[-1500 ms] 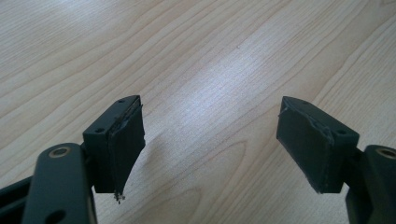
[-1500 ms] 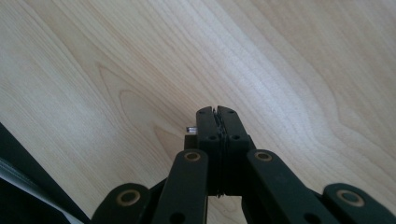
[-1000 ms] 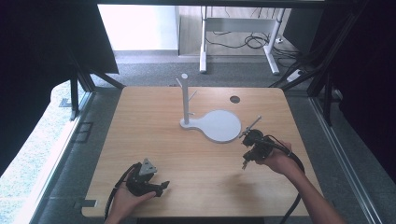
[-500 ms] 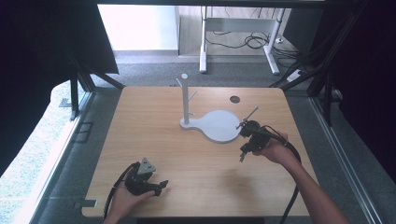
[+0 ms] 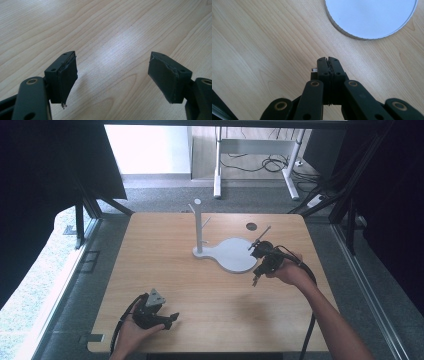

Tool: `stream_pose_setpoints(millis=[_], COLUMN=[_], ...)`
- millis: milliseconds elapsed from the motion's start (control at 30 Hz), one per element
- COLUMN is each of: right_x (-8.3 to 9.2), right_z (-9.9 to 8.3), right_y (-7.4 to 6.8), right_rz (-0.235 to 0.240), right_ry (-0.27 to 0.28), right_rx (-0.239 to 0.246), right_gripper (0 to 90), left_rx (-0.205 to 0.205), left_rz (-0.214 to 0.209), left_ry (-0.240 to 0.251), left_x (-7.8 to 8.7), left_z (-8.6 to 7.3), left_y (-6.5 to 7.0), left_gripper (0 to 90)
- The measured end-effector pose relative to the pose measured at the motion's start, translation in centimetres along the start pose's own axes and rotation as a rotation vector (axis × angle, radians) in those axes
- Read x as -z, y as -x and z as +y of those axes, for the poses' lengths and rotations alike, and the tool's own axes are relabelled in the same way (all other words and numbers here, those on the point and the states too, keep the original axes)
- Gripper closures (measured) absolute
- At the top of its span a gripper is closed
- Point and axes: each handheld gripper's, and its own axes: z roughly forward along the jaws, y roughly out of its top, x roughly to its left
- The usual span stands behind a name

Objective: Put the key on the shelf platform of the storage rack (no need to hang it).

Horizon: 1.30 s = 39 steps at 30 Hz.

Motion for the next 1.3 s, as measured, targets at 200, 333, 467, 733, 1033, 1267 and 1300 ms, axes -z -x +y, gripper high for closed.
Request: stream_pose_setpoints(millis=[200, 333, 467, 733, 1033, 1267, 1300], right_x=[-0.2, 0.0, 0.2, 0.0, -0.8, -1.0, -1.0], right_z=[0.5, 0.9, 1.3, 2.2, 3.3, 4.0, 4.1], right_y=[0.7, 1.0, 1.3, 2.0, 3.4, 4.6, 4.7], right_rz=[0.004, 0.003, 0.002, 0.01, 0.02, 0.024, 0.025], right_ry=[-0.001, 0.002, 0.006, 0.003, 0.006, 0.017, 0.018], right_rx=[-0.014, -0.024, -0.03, -0.043, -0.074, -0.1, -0.099], right_gripper=[89.6, 89.6, 89.5, 89.5, 89.5, 89.5, 89.5], left_rx=[0.007, 0.009, 0.014, 0.014, 0.015, 0.01, 0.009], left_rz=[0.0, -0.001, -0.005, -0.003, -0.002, -0.003, -0.006], left_ry=[0.002, 0.003, 0.003, 0.008, 0.01, 0.01, 0.009], left_x=[0.0, 0.0, 0.0, 0.2, 0.2, 0.2, 0.2], left_z=[-0.1, -0.1, -0.1, -0.1, -0.2, -0.1, -0.1], left_y=[-0.1, -0.1, -0.1, -0.4, -0.5, -0.4, -0.4], left_gripper=[23.7, 23.7, 23.6, 23.6, 23.6, 23.7, 23.7])
